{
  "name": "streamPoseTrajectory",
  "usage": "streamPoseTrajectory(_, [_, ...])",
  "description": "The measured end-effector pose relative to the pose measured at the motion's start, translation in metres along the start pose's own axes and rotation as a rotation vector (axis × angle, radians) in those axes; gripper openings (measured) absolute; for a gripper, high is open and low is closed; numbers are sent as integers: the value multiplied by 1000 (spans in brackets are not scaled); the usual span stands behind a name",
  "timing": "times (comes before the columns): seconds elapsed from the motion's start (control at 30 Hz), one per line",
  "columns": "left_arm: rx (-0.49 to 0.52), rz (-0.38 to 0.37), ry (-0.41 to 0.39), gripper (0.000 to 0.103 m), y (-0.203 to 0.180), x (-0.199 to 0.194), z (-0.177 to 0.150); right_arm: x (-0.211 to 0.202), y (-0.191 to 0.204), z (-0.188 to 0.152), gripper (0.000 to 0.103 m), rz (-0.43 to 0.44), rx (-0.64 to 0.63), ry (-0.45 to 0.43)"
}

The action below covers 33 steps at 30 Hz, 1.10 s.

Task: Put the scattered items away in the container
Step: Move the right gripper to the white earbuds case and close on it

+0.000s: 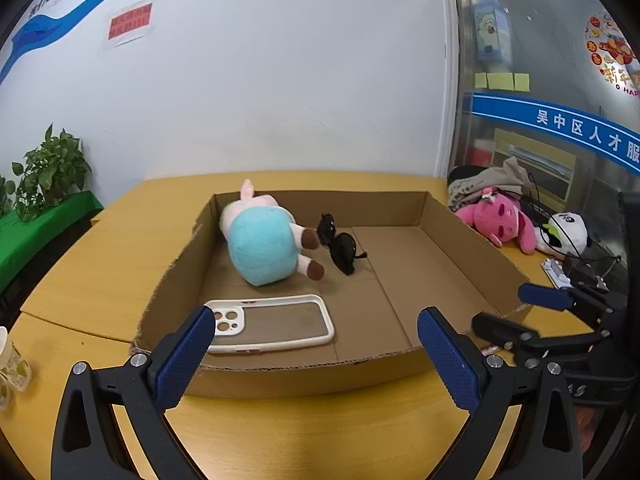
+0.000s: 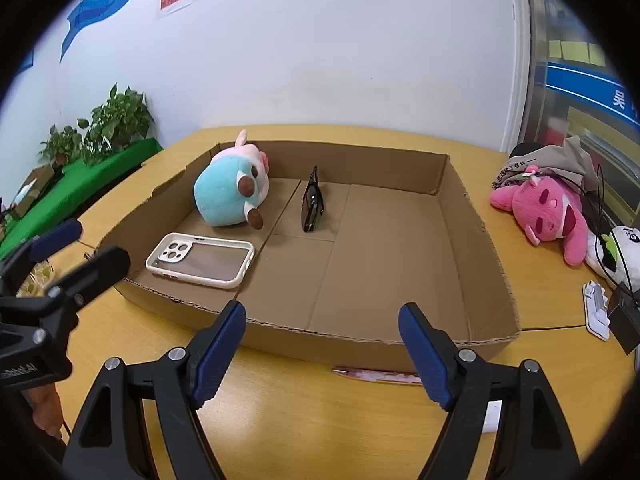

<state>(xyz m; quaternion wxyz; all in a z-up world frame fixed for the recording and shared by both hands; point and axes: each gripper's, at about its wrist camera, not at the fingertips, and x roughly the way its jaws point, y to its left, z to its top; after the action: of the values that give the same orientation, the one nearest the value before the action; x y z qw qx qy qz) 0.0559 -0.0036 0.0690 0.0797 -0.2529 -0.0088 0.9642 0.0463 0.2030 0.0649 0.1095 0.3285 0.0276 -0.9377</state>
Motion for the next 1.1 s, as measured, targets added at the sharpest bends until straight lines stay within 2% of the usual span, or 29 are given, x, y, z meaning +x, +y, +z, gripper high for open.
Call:
streamPoseTrajectory(0.07, [3, -8, 15, 102, -2, 3, -3, -6, -14, -5, 79, 4, 3, -4])
streamPoseTrajectory(0.17, [0, -31, 34, 103, -5, 6, -10, -9, -50, -19, 79, -58, 24, 27])
streamPoseTrajectory(0.33, [-7, -75, 74, 103, -13, 17, -21, 9, -113, -56, 79, -170, 64, 185])
streamPoseTrajectory(0.47, [-4, -112, 113, 103, -22, 25, -26, 24, -129, -76, 79, -168, 105, 251])
streamPoseTrajectory(0.6, [35, -121, 130, 102, -32, 27, -28, 35, -130, -80, 75, -153, 109, 258])
streamPoseTrajectory(0.63, [42, -127, 133, 102, -35, 27, -28, 38, -130, -79, 68, -144, 110, 262])
streamPoseTrajectory(0.67, [47, -133, 136, 103, -36, 27, -28, 41, -131, -79, 56, -131, 112, 273])
streamPoseTrajectory(0.77, [59, -159, 149, 102, -41, 29, -29, 42, -126, -80, 43, -125, 87, 275])
streamPoseTrajectory(0.83, [67, -189, 166, 103, -46, 31, -30, 40, -122, -82, 43, -91, 75, 280])
streamPoseTrajectory(0.97, [98, -298, 248, 102, -60, 37, -35, 27, -93, -92, 43, -6, 14, 276])
streamPoseTrajectory(1.1, [118, -493, 378, 102, -80, 43, -46, 9, -58, -106, 43, 97, -57, 269])
